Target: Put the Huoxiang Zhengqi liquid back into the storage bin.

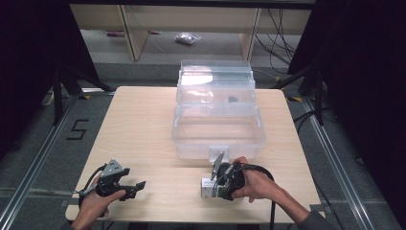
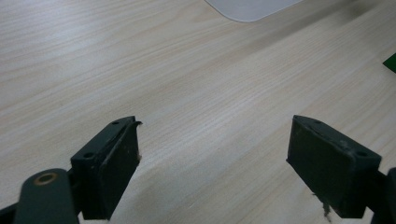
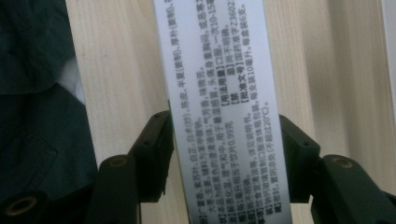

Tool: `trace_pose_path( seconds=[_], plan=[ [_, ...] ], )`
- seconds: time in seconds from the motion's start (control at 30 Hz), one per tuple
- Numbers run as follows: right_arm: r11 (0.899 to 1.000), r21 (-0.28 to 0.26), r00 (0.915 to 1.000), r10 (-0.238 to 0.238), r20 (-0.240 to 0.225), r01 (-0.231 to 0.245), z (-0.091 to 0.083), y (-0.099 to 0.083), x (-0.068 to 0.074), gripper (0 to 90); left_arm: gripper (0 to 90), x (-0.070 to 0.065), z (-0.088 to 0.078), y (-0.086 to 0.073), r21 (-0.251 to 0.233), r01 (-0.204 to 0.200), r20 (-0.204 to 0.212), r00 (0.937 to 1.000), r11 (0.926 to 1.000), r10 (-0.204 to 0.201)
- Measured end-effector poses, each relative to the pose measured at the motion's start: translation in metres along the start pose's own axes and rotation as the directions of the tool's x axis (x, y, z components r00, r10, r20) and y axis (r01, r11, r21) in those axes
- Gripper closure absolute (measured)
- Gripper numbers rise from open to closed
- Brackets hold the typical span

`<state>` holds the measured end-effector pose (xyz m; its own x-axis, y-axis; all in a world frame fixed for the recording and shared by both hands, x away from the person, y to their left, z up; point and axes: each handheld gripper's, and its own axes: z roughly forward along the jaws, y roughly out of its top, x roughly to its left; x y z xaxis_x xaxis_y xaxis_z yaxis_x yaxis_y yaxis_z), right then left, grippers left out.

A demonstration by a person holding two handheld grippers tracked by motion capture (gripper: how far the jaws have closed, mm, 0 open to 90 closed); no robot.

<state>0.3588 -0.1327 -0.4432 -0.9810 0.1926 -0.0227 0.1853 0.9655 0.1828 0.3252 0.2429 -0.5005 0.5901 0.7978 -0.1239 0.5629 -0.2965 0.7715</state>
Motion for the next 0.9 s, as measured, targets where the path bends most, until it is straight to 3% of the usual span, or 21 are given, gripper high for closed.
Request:
trace_pose_path(
  seconds=[0.03, 0.13, 0.17, 0.23, 0.33, 0.37, 0.47, 0.6, 0.63, 0.67, 0.7, 0.73, 0.77, 0.8, 0.9],
  plan=[
    [0.999, 0.015, 0.9993, 0.037, 0.007, -0.037, 0.0, 0.0, 0.002, 47.4, 16.0, 0.0, 0.0, 0.0, 0.0, 0.0, 0.0, 1.0, 1.0, 0.0],
    [1.0, 0.021, 0.9998, 0.018, 0.002, -0.018, 0.0, 0.001, 0.002, 50.7, 16.0, 0.0, 0.0, 0.0, -0.001, 0.0, 0.0, 1.0, 1.0, 0.0],
    [1.0, 0.021, 0.9999, -0.016, -0.003, 0.016, 0.001, 0.001, 0.0, 52.0, 16.0, 0.0, 0.0, 0.0, -0.001, 0.0, 0.0, 1.0, 1.0, 0.0],
    [0.999, 0.036, 1.0, 0.001, -0.005, -0.001, 0.001, 0.002, 0.002, 54.3, 16.0, 0.0, 0.0, 0.0, 0.0, 0.001, 0.0, 1.0, 1.0, -0.001],
    [0.998, 0.058, 0.9999, -0.014, -0.004, 0.014, 0.001, 0.003, 0.001, 57.7, 16.0, 0.0, 0.0, 0.0, 0.0, 0.001, 0.0, 1.0, 1.0, -0.001],
    [0.997, 0.06, 0.9988, -0.049, -0.001, 0.049, 0.002, 0.005, 0.0, 58.6, 16.0, 0.0, 0.0, 0.0, 0.0, 0.0, 0.0, 1.0, 1.0, 0.0],
    [0.996, 0.084, 0.9995, -0.031, -0.001, 0.031, 0.001, 0.006, 0.002, 60.7, 16.0, 0.0, 0.0, 0.0, -0.006, -0.001, 0.002, 1.0, 1.0, 0.001],
    [0.992, 0.079, 0.995, -0.099, 0.012, 0.098, 0.002, 0.008, 0.002, 64.0, 16.0, 0.0, 0.0, 0.0, 0.0, 0.0, 0.0, 1.0, 1.0, 0.0],
    [0.993, 0.098, 0.9972, -0.074, 0.008, 0.073, 0.0, 0.009, 0.004, 64.3, 16.0, 0.0, 0.0, 0.0, -0.005, -0.002, 0.002, 1.0, 1.0, 0.002],
    [0.989, 0.102, 0.9936, -0.113, 0.009, 0.111, 0.0, 0.01, 0.003, 64.4, 16.0, 0.0, 0.0, 0.0, -0.005, -0.002, 0.002, 1.0, 1.0, 0.002],
    [0.99, 0.102, 0.9954, -0.095, 0.011, 0.093, 0.0, 0.01, 0.004, 64.5, 16.0, 0.001, 0.0, 0.0, -0.006, -0.002, 0.002, 1.0, 1.0, 0.002],
    [0.986, 0.102, 0.9908, -0.135, 0.005, 0.134, 0.0, 0.011, 0.002, 64.6, 16.0, 0.001, 0.0, 0.0, -0.005, -0.001, -0.001, 1.0, 1.0, 0.001],
    [0.985, 0.1, 0.9896, -0.144, 0.002, 0.143, 0.0, 0.011, 0.002, 64.7, 16.1, 0.001, 0.0, 0.0, -0.005, -0.001, -0.001, 1.0, 1.0, 0.001],
    [0.988, 0.115, 0.9947, -0.102, -0.001, 0.102, -0.002, 0.01, 0.004, 64.7, 16.0, 0.0, 0.0, -0.001, -0.011, 0.0, -0.003, 1.0, 0.9999, 0.0],
    [0.988, 0.115, 0.9939, -0.109, 0.013, 0.107, -0.006, 0.01, 0.003, 64.9, 16.0, 0.0, 0.0, -0.001, -0.012, 0.0, -0.003, 1.0, 0.9999, 0.0]
  ],
)
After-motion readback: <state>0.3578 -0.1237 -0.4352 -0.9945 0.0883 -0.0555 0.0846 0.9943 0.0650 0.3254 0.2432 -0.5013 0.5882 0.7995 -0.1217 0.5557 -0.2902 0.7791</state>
